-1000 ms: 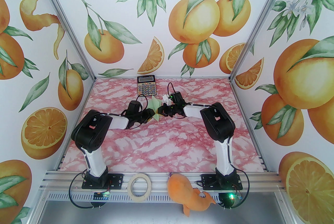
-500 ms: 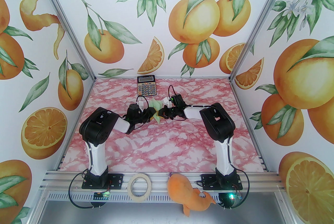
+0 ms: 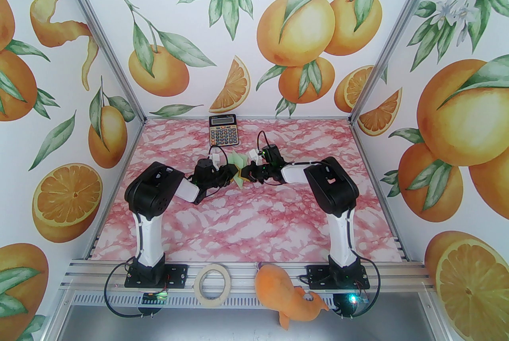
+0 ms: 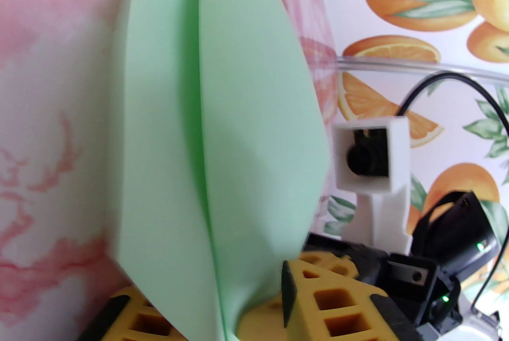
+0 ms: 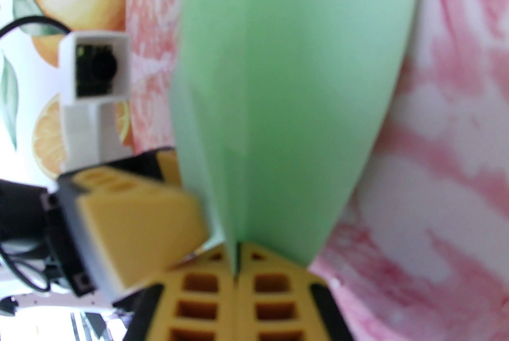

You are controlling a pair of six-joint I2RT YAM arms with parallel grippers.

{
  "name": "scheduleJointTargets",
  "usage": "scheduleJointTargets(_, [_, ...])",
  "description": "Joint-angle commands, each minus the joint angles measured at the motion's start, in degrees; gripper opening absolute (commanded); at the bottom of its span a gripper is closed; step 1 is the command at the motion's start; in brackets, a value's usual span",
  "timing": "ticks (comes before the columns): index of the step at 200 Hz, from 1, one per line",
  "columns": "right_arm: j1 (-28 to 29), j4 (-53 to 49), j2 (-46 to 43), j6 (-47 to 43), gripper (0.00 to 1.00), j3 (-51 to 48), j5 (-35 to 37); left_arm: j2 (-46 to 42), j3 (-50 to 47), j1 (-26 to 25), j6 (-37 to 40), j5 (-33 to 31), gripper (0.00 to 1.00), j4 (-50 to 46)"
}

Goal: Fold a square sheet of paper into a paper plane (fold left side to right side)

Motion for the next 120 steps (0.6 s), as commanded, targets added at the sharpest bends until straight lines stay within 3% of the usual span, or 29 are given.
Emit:
scheduleJointTargets(1, [-0.15,3.16,-3.14,0.51,0.1,-1.02,-1.32,0.94,1.1,-0.35,1.57,-0.68,0.21,0.0])
scheduleJointTargets(17, [-0.27,3.15,-3.78,0.54,0.24,-1.52,-1.02,-0.05,0.74,-0.29,2.04,-0.9,0.2,-0.49])
scheduleJointTargets(67, [-2.96,3.87,-9.02,0.58,0.55,-5.92,0.97,-4.62,0.3,0.23,3.4,-1.06,0.11,-2.93])
scheduleJointTargets(86, [-4.53,3.55,-12.33,0.3,0.6,-8.2,1.52,-7.26,0.27,0.49,4.56,-1.5,0.08,-5.65])
scheduleJointTargets(109, [-6.35,0.22,-16.45,-1.99,0.89,-9.91,2.8,-11.66,1.3,0.76,8.06,-2.19,0.05,-13.08])
scheduleJointTargets(112, [-6.61,-0.22,-16.99,-2.3,0.98,-10.11,3.1,-12.38,1.59,0.77,8.57,-2.41,0.05,-14.57])
scheduleJointTargets(120, [-7.26,-1.55,-18.3,-3.15,1.0,-10.71,3.87,-14.47,2.77,0.76,11.24,-3.07,0.04,-19.56])
